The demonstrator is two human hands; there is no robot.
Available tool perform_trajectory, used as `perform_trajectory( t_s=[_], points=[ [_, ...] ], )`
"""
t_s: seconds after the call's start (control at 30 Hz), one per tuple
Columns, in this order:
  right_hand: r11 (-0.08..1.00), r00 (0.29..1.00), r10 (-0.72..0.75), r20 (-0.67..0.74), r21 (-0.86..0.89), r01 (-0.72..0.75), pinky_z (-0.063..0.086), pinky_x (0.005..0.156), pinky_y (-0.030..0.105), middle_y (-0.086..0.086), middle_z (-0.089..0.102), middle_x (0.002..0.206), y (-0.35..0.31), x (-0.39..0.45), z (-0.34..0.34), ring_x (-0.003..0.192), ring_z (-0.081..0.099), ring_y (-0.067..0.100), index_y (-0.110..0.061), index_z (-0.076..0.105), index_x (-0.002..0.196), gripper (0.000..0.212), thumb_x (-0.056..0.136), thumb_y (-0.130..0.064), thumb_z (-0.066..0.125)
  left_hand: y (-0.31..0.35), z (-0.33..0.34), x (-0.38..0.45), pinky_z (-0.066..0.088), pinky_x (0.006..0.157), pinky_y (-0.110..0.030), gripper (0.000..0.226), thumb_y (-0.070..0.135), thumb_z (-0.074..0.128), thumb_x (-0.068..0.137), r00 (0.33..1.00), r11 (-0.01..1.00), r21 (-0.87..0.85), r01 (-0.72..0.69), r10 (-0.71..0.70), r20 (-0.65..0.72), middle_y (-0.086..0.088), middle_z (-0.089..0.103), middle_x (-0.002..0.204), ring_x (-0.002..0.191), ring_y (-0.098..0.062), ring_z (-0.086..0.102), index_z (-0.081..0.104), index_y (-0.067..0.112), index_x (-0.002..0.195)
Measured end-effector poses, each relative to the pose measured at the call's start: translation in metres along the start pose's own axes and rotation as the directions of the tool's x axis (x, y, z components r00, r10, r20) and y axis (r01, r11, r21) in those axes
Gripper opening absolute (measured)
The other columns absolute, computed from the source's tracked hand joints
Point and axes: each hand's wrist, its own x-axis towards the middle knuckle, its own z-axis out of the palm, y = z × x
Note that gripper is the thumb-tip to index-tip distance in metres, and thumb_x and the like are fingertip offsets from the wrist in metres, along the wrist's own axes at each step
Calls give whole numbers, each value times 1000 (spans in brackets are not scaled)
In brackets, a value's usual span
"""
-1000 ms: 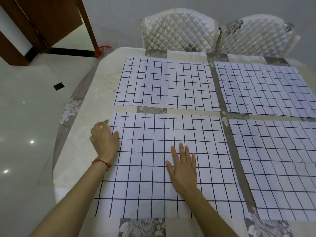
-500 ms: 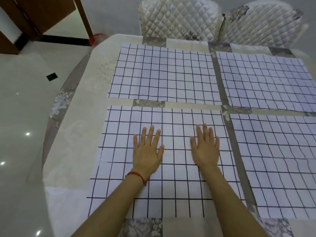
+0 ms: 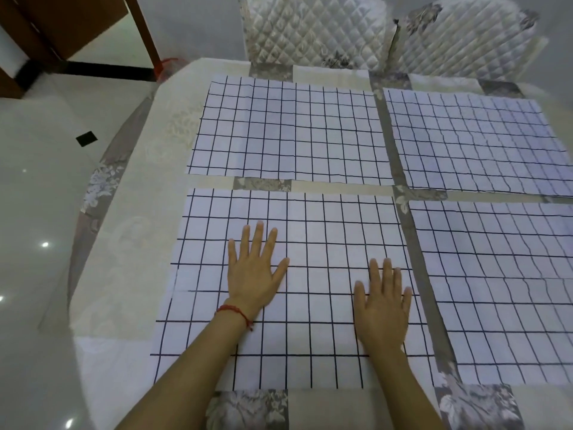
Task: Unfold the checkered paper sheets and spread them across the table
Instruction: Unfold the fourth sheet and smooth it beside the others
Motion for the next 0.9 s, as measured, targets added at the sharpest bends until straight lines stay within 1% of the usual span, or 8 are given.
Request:
perform_trajectory(
  t_s=[0.17,0.2,0.3,0.37,0.53,0.67,0.8,0.9],
  points=[
    [1000,1000,17,-4,-10,-17,-6,117,38,-8,-6,152,1,-1,-1,144,-2,14,-33,-4,141,60,86,-55,3,-12,-8,11,-10,114,-52,78,63,0,80,952,951,-65,302,-304,-29,-8,-8,157,144,-30,-12,-1,22,146],
    [1000,1000,16,-5,-14,-16,-5,117,39,-7,-5,153,1,-1,-1,145,-1,15,-32,-3,142,60,86,-54,3,-2,-10,10,-7,113,-54,75,60,6,84,958,958,-52,281,-284,-48,-10,-4,157,144,-32,-7,3,19,146],
    [999,1000,20,-3,-32,-20,-3,117,40,-4,1,156,2,-1,-2,145,0,17,-29,3,145,65,85,-54,2,39,3,-15,9,115,-52,60,51,13,92,992,991,38,-126,127,-25,-5,21,154,142,-28,19,20,20,143],
    [999,1000,23,3,-39,-23,-3,117,40,-2,3,157,1,-1,-2,145,1,17,-29,7,146,67,84,-55,2,38,12,-31,10,113,-48,58,53,8,94,965,962,85,-260,258,40,-2,29,151,139,-24,29,26,25,141],
    [1000,1000,10,-1,-22,-10,-3,117,40,-1,5,158,1,-2,-5,146,2,18,-27,9,146,69,84,-55,2,-41,1,-47,-16,112,-36,71,64,-3,85,998,999,47,20,-18,-54,5,1,153,143,-18,2,5,27,145],
    [1000,999,3,37,-21,-2,-5,117,41,1,3,158,0,-4,-8,146,-1,19,-24,9,147,70,84,-54,1,-66,-13,-60,-12,115,-40,86,73,-18,71,990,990,12,137,-137,-14,2,-8,155,143,-16,-11,-5,28,144],
    [998,993,22,112,48,-28,-4,118,45,4,3,158,-7,-5,-23,146,-3,21,-19,11,147,56,97,-40,23,-53,-36,-73,-7,117,-43,90,68,-4,72,988,986,-72,152,-152,6,-7,-3,157,145,-23,-9,4,20,146],
    [980,992,-66,111,192,44,4,119,42,7,13,157,-26,-15,-45,145,6,22,-14,20,145,54,97,-33,33,-41,-60,-92,-1,117,-40,89,65,1,72,994,985,-143,98,-104,-30,-7,6,157,145,-23,-1,17,17,145]
  ],
)
